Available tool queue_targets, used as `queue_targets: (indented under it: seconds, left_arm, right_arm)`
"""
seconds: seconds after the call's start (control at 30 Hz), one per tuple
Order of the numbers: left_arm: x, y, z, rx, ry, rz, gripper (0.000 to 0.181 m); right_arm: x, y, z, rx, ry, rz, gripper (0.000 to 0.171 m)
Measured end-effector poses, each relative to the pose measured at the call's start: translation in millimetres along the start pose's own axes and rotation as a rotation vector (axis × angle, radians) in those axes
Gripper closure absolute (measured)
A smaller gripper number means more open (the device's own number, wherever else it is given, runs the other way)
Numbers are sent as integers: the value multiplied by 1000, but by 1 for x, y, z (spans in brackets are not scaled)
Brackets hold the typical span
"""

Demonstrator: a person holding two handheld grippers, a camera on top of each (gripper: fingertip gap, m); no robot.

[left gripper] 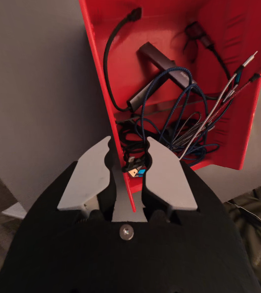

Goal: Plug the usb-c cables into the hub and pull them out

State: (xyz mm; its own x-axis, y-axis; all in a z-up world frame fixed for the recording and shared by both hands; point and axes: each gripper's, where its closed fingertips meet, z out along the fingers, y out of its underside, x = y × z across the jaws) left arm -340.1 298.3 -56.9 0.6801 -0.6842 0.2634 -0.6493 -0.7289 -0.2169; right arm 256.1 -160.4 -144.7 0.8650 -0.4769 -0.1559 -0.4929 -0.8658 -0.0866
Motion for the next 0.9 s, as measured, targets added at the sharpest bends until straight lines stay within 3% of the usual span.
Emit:
queue_targets:
  seconds: [0.2,0.47,0.9]
  left_arm:
    - [-12,27,20,-63,-44,-20,174]
    - [-15,39,16,-47,-148,39,175]
    - [-34,51,4,12,-132,-10,177]
  right_arm:
    - [-3,1,1,-6,-2,-14,163]
    - [3,7,-1,7,-10,-68,163]
    - [3,3,-1,39,-47,-74,158]
